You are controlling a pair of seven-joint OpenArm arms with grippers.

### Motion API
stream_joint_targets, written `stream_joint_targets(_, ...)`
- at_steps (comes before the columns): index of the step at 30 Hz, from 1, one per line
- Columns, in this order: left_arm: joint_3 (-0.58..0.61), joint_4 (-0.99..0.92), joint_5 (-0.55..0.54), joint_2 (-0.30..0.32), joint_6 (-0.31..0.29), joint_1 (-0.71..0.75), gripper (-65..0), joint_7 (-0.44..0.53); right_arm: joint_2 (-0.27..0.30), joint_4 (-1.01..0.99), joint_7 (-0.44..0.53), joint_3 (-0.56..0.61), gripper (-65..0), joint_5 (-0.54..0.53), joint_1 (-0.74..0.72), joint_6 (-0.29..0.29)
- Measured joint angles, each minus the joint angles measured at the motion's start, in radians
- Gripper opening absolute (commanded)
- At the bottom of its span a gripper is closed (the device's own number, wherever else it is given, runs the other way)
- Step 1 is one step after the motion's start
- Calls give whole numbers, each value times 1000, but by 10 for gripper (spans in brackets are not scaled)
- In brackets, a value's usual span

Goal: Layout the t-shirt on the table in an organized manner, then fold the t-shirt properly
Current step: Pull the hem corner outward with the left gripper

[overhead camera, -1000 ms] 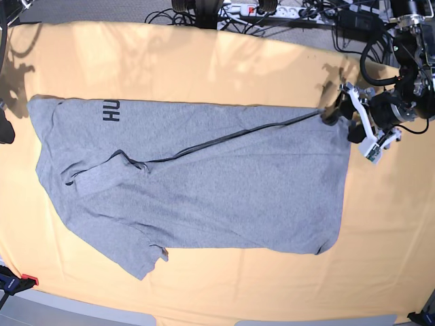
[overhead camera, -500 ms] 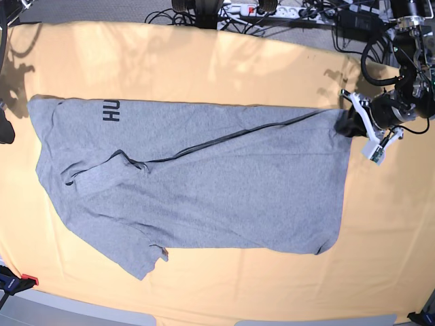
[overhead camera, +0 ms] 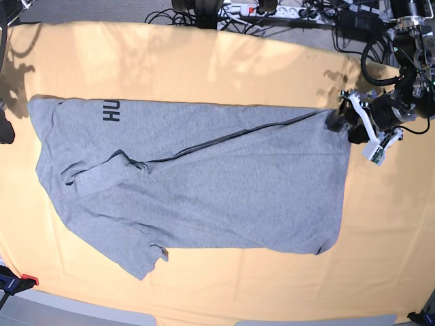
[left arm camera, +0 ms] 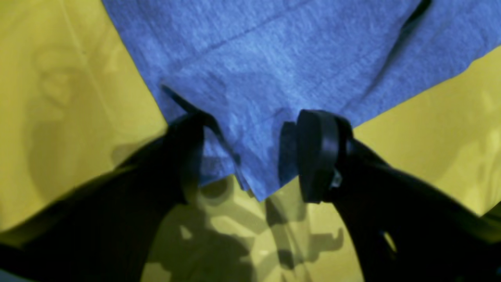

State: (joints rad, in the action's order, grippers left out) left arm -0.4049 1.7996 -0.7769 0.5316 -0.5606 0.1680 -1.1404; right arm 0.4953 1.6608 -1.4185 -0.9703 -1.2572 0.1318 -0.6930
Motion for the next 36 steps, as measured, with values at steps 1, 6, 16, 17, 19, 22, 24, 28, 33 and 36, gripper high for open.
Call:
stream_joint_targets(1,0,0,0,0,0,0,-264,0,0,0,0,0,-514,0,0,0)
stream_joint_targets(6,0,0,0,0,0,0,-264,19,0,0,0,0,-514,0,0,0)
stream_joint_targets(16,0,-1,4,-11,0,0,-264,19,0,0,0,0,-514,0,0,0)
stream_joint_targets(17,0,-1,12,-14,-1,0,-264,19,0,0,0,0,-514,0,0,0)
stream_joint_targets(19,0,-1,18,-17,-4,0,-264,18,0,0,0,0,-514,0,0,0)
stream_joint_targets(22,0,-1,18,-17,-8,-1,-264,19,0,0,0,0,-514,0,0,0)
stream_joint_targets(24,0,-1,18,-17,-8,0,-264,19,0,0,0,0,-514,0,0,0)
stream_joint_targets(28,0,-1,18,-17,-8,0,-264,23,0,0,0,0,-514,-1,0,0)
stream_joint_targets(33,0,-1,19,-17,-29,0,-264,23,0,0,0,0,-514,-1,0,0)
stream_joint_targets(36,0,-1,19,-17,-50,0,-264,23,0,0,0,0,-514,-1,0,0)
